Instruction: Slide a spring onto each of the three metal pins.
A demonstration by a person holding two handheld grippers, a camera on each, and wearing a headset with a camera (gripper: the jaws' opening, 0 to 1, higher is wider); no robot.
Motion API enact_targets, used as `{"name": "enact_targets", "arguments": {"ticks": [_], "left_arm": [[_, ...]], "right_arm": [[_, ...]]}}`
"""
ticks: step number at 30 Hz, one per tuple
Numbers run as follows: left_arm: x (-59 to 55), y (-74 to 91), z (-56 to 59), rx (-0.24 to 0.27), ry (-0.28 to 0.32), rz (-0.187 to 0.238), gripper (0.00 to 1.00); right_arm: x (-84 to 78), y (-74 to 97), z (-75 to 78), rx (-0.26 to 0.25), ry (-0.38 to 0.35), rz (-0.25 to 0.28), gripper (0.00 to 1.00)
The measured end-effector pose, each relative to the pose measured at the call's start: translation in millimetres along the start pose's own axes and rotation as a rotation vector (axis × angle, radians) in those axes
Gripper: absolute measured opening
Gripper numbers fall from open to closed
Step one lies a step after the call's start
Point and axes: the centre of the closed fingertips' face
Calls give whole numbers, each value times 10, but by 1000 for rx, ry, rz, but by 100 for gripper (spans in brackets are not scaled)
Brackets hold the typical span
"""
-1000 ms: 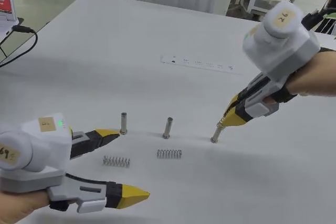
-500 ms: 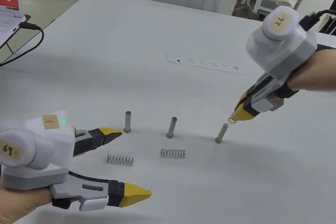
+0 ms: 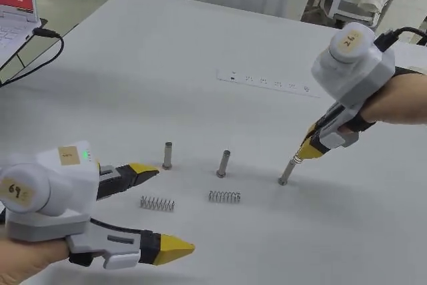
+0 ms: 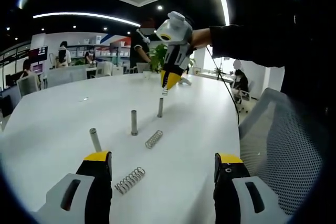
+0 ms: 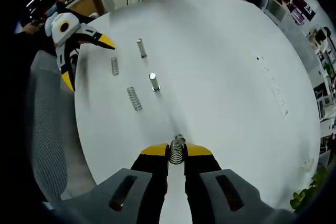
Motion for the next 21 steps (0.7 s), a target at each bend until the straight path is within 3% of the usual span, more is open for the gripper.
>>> {"name": "enact_targets", "arguments": {"ticks": [21], "left_arm": [[-24,10,-27,8,11,-4,75]], "right_arm": [[-30,-132,65,18,-19,-21,9]]}}
Point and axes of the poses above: the centre of the closed fingertips' face, and the gripper's own axes: y roughly backward along the fingers, z roughly to its right, x roughly out of its top, and after that the axes turned 4 degrees about z, right-handed
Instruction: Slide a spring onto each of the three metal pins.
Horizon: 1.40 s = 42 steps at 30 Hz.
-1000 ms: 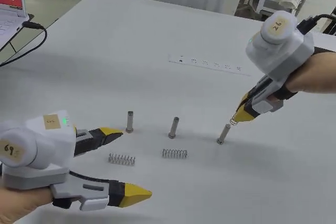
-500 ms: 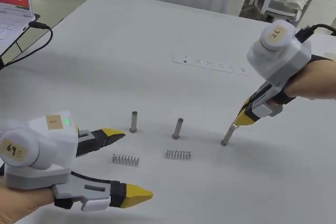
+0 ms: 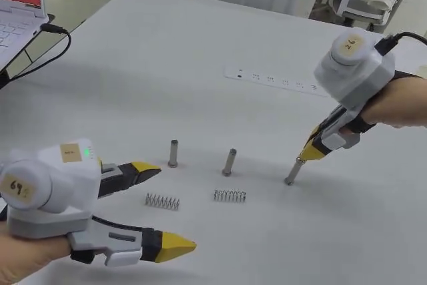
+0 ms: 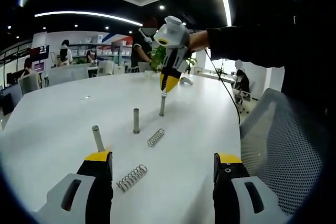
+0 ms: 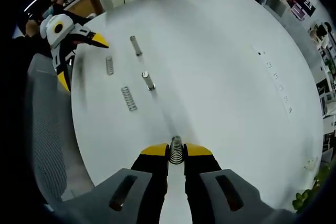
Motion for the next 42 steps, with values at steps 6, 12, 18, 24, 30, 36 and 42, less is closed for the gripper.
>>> {"name": "enact_targets", "arguments": {"ticks": [6,12,18,24,30,36,42], "left_arm": [[1,-12,-5,-2,1,0,75],[8,-19,-6,-2,1,1,74],[14,-18,-8,0,1,0,74],[21,-18,-8,1,2,0,74],[23,-15,-14,3,2,0,73],[27,-6,-14,3,1,-1,73],[29,-9,-5,2,0,-2,73]], "right_arm": [[-24,-68,3,10,-4,-10,9],[-51,-161,-1,16,-8,-22,9],[-94,-277,3,20,-16,-38,9],[-131,-388,-6,21,-24,-47,9],[-160,-469,-13,23,-47,-45,9],[-163,-502,-18,25,-54,-42,9],[-158,-505,-20,28,-58,-38,9]]}}
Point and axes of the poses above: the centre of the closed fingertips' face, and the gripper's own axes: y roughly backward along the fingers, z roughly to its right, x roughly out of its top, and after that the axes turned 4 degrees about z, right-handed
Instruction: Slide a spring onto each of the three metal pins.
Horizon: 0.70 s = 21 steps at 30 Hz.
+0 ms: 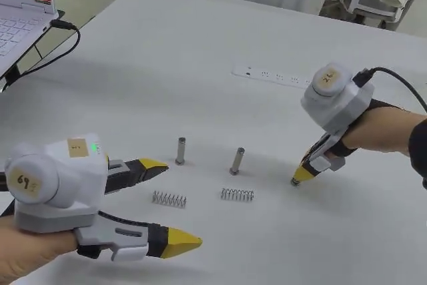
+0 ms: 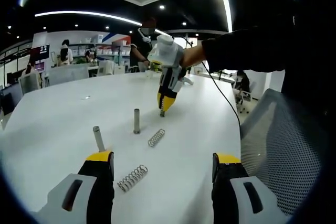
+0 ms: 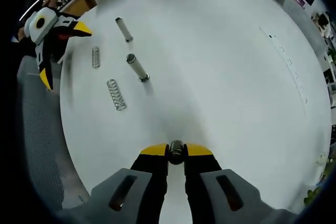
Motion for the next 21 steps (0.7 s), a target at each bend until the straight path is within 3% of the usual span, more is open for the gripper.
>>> {"name": "enact_targets", "arguments": {"ticks": [21], "left_arm": [[14,12,28,-5,-8,-3,72]], "right_arm": [[61,110,-50,-23,55,28,17]]}}
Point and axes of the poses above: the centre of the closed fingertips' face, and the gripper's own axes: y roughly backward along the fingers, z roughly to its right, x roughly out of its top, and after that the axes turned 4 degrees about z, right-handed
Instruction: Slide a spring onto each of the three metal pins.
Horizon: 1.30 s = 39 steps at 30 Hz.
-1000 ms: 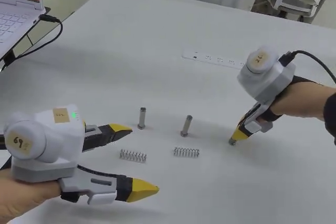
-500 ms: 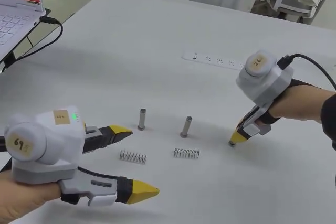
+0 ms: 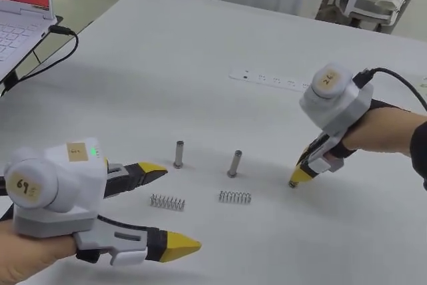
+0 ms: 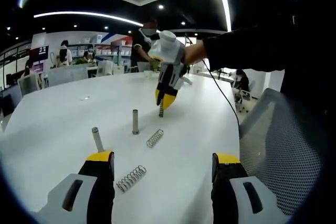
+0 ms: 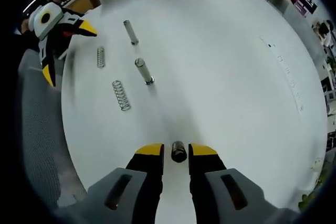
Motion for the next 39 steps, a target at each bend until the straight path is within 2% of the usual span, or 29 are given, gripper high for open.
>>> {"name": "enact_targets", "arguments": {"ticks": [6,17,23,34,37,39], "left_arm": [[13,10,10,0,-4,2,72],[32,30,12,4,-10,7,71],[46,41,18,5,-14,10,71],[60,70,27,8,-18,13,70],[66,73,31,8,-20,14,70],[72,77,33,8,-20,16,70]], "right_arm": [[47,45,-15,-14,29,10,17],[233,129,-68,-38,96,42,19],[308,130,-119,-33,129,47,19],[450,117,-351,-3,187,54,19],[496,101,-479,35,208,63,19],[509,84,-526,37,234,55,19]]}}
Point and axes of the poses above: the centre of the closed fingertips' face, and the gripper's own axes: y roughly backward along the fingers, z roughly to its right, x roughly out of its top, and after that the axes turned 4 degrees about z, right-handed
